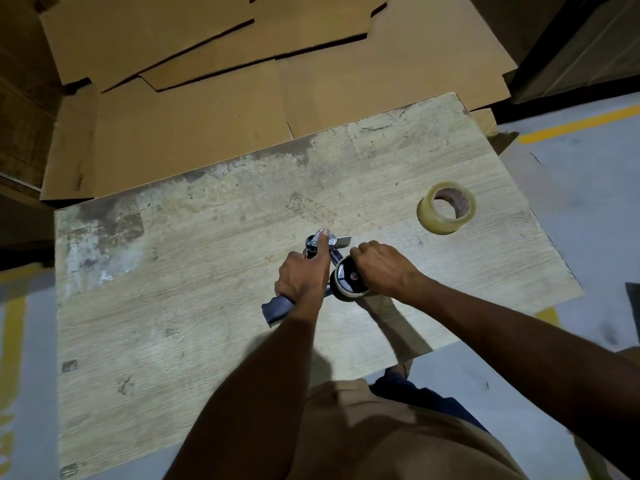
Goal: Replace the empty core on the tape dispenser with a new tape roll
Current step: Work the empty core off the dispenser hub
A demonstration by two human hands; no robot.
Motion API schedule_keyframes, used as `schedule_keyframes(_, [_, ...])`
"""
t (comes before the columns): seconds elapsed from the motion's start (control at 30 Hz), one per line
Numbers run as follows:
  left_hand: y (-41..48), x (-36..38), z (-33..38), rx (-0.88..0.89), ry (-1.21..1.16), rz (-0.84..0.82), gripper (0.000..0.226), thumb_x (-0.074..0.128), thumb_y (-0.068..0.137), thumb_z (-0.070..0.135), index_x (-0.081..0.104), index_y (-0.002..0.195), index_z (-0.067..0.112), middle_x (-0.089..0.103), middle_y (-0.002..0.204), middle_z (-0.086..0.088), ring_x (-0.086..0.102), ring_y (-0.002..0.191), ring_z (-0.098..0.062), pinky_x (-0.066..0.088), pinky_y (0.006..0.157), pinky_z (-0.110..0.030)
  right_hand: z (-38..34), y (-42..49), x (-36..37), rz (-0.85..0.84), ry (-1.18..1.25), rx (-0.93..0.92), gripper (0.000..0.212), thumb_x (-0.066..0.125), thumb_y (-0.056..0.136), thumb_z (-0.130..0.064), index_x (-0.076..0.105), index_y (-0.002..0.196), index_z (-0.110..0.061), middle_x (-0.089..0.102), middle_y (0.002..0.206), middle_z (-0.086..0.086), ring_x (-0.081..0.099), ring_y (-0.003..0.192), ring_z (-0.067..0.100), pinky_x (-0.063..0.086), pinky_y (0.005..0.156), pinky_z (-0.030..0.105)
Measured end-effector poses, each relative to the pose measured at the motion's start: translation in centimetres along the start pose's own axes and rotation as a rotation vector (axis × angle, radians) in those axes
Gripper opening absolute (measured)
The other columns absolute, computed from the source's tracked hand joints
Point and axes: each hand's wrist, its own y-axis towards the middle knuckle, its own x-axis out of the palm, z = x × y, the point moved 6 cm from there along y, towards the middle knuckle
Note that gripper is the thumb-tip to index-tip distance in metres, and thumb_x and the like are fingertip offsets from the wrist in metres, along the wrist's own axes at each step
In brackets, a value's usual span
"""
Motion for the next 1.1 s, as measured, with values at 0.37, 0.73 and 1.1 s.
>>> schedule_keyframes(0.37, [-0.2,0.0,0.3,-0.019,0.001,-0.012,0.098,0.031,0.065,0.107,0.062,0.085,0.015,0.07,0.091,-0.007,0.061,0.08,-0.027,0.047,0.073,-0.035,-1.2,2.2,-1.0,-0.084,-0.113,-0.134,0.032,0.068,0.094,-0.011,0.064,0.123,0.001,0.063,0.129,0.018,0.064,0.105,0.035,0.05,0.078,0.042])
schedule_keyframes(0.73, [-0.4,-0.3,0.6,-0.02,-0.022,0.022,0.1,0.035,0.069,0.103,0.069,0.092,0.012,0.073,0.103,-0.012,0.068,0.101,-0.033,0.05,0.086,-0.04,-0.3,2.0,-0.9,-0.218,-0.109,-0.213,0.025,0.054,0.102,-0.018,0.065,0.115,0.001,0.067,0.114,0.021,0.066,0.101,0.035,0.048,0.08,0.038])
schedule_keyframes(1.1, [-0.7,-0.4,0.8,-0.026,-0.039,0.071,0.095,0.039,0.072,0.1,0.068,0.084,0.011,0.072,0.092,-0.011,0.068,0.095,-0.034,0.052,0.085,-0.04,-0.4,2.2,-1.8,-0.187,-0.1,-0.165,0.021,0.057,0.097,-0.015,0.074,0.095,-0.001,0.072,0.096,0.02,0.066,0.081,0.035,0.036,0.065,0.033])
